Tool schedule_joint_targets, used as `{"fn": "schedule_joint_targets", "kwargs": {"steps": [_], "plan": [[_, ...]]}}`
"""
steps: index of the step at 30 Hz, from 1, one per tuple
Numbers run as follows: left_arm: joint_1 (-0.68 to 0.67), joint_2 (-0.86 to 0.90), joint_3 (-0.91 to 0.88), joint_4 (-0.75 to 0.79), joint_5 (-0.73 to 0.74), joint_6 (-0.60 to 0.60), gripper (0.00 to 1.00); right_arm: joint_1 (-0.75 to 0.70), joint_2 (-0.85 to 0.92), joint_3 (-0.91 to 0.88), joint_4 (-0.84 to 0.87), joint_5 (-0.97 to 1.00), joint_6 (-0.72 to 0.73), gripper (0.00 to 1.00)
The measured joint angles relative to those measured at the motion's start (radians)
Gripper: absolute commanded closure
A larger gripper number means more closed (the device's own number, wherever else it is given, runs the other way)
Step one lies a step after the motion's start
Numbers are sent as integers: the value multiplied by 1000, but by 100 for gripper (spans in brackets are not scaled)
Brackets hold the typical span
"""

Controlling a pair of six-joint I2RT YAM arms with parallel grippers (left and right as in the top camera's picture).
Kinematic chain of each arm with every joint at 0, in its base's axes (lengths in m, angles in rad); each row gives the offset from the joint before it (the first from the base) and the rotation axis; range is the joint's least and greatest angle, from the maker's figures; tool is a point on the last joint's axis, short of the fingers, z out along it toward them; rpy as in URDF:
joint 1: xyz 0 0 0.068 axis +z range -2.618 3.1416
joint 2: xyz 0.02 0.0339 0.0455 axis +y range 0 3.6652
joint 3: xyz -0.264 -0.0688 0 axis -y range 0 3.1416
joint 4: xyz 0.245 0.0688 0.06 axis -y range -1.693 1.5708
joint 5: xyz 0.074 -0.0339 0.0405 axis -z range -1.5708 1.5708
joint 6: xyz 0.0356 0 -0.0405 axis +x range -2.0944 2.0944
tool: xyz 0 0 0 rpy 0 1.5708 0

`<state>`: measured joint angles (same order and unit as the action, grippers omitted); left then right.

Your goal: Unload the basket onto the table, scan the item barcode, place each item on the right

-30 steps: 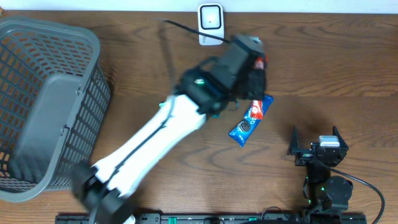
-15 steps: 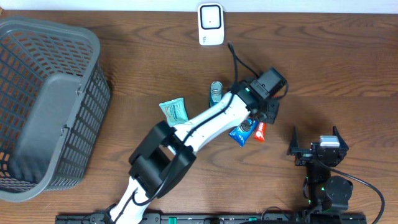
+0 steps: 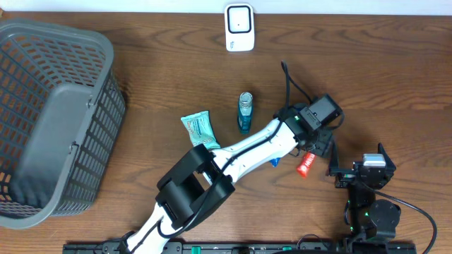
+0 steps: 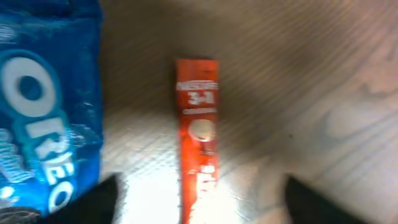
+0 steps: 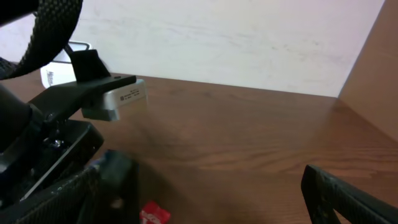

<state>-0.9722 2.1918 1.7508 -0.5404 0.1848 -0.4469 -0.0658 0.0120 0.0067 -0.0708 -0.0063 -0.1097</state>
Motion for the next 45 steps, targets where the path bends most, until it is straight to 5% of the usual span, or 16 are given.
{"fn": "schedule_joint_targets", "kwargs": {"steps": [12,24,32,45], "plan": [[36,-73,12,-105,-343,134,2,0,0,0,0,0,0,1],[127,-557,106,-80,-598,404,2,0,0,0,0,0,0,1],[209,-726,233,-36,-807,665,2,0,0,0,0,0,0,1],[443,-814,278,-7,-895,810,2,0,0,0,3,-9,48,1]]}}
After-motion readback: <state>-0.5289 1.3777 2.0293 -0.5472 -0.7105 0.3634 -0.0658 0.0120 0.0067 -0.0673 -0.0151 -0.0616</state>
